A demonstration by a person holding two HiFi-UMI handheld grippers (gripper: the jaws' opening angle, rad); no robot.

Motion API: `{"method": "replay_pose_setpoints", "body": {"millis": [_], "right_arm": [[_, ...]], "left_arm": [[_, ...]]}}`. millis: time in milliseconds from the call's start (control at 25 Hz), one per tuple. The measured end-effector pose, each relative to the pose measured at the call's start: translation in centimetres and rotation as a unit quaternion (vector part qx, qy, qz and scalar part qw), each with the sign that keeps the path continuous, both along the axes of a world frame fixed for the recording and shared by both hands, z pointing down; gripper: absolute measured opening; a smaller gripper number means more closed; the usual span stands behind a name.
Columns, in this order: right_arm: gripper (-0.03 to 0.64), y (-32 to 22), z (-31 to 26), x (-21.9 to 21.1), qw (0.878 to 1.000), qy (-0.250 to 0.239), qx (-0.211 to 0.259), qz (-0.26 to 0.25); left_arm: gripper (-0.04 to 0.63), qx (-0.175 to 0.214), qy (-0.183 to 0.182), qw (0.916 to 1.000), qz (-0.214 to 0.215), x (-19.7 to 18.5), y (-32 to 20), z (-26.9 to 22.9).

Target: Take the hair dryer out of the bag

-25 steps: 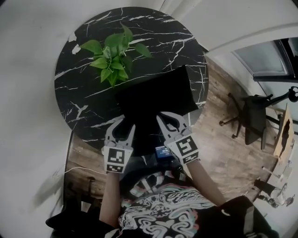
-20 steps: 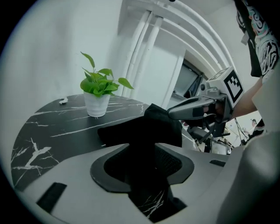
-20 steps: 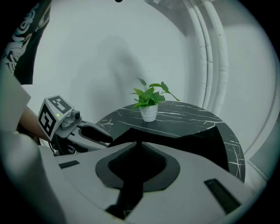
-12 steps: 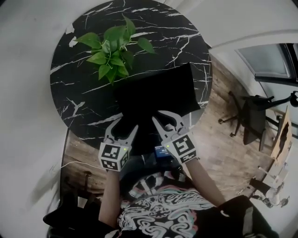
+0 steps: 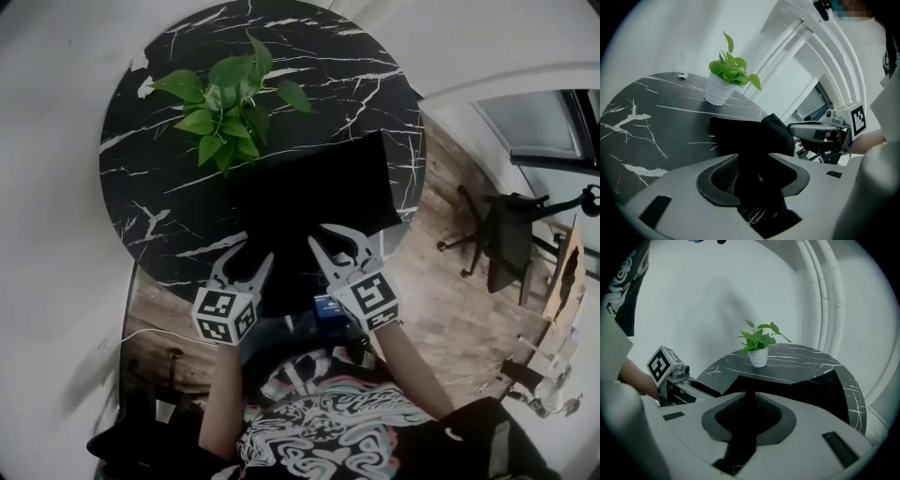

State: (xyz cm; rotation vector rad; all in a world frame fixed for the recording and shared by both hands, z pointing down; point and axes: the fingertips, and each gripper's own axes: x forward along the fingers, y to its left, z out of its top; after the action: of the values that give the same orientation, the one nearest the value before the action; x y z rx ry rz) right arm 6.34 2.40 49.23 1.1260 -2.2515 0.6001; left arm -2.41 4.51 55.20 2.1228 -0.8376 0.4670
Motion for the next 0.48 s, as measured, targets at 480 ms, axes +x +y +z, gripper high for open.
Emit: {"method": "replay_pose_setpoints", "body": {"millis": [480], "right_arm": [[0.021, 1.3, -0.3, 0.1, 0.999, -0.033, -0.034, 0.006]], "left_arm": [[0.040, -0.031, 0.068, 0.9972, 0.004, 1.4, 0.5, -0.6]]}}
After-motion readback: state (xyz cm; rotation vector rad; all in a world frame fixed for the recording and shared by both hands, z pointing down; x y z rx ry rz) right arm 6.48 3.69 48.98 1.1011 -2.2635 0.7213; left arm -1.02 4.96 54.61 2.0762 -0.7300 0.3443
